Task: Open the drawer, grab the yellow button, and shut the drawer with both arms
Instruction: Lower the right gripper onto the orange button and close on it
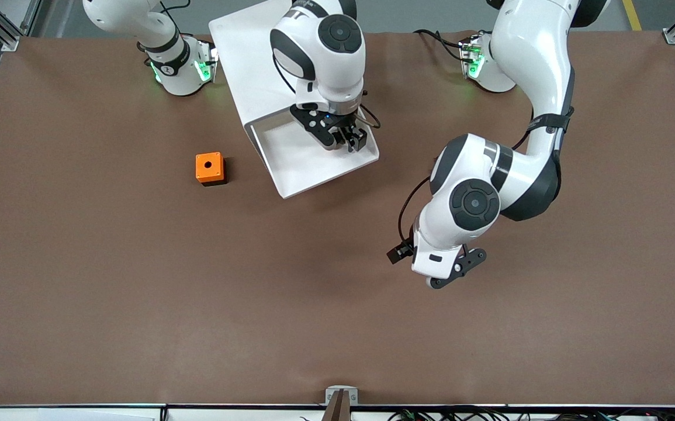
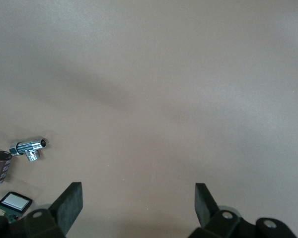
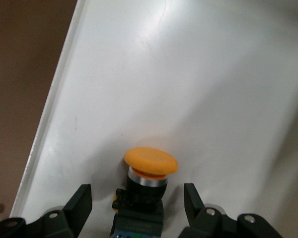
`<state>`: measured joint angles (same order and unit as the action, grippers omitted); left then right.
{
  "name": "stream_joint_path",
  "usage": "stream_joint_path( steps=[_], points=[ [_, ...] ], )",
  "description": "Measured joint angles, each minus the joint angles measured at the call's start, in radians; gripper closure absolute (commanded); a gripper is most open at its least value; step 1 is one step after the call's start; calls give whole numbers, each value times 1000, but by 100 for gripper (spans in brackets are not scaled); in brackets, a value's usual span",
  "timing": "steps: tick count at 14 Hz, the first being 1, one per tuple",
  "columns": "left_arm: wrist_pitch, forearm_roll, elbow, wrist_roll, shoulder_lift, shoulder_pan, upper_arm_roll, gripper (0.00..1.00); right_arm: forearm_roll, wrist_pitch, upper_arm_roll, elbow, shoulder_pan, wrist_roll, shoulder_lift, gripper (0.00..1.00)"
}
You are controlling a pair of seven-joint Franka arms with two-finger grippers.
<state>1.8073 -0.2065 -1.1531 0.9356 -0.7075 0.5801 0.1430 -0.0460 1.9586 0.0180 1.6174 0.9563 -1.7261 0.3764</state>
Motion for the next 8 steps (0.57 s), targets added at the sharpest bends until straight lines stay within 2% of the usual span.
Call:
stream_joint_path(
  steps=[2, 7, 8],
  points=[
    [0, 0, 0, 0, 0, 0, 0, 1, 0, 0, 0, 0, 4, -3, 0, 29],
    [0, 0, 0, 0, 0, 0, 0, 1, 0, -3, 2, 0, 4, -3, 0, 29],
    [0, 0, 0, 0, 0, 0, 0, 1, 0, -3, 2, 0, 4, -3, 0, 33]
  ],
)
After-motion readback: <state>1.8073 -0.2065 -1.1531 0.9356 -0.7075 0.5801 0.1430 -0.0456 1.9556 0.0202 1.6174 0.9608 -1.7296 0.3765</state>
